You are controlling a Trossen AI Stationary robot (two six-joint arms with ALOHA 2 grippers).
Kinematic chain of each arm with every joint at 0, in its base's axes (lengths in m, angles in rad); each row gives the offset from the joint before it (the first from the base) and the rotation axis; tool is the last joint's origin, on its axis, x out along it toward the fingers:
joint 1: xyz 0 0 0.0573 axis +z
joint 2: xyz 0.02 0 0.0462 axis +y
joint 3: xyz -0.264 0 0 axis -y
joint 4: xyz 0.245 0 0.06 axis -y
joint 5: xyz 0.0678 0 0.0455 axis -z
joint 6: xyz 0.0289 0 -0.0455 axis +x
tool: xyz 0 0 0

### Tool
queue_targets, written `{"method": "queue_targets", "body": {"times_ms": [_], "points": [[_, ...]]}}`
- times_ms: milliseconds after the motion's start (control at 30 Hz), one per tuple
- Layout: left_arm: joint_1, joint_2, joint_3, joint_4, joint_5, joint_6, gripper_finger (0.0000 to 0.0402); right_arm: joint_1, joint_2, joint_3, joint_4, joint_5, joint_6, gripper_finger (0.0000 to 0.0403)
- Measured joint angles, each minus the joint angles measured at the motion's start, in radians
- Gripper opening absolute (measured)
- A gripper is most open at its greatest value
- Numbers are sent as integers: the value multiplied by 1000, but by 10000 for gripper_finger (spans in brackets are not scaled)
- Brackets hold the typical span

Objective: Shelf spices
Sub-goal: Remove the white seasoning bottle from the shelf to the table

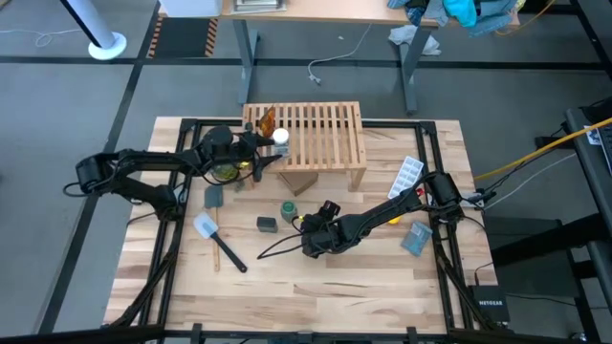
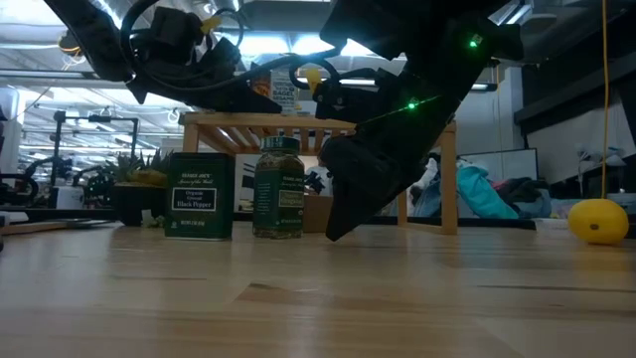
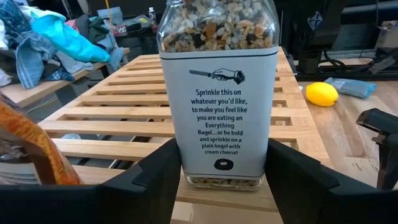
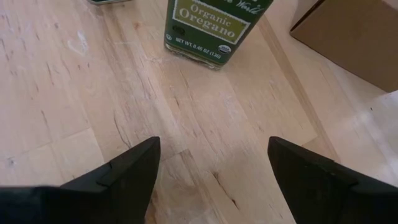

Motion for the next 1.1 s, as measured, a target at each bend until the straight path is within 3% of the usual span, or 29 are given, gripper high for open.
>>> {"method": "queue_targets", "body": {"times_ms": [733, 1100], "points": [[0, -3, -3, -3, -9, -11, 177, 0, 0, 0, 1, 0, 0, 303], [0, -112, -8, -50, -13, -57, 177, 1, 0, 0, -1, 0, 0, 303]]}}
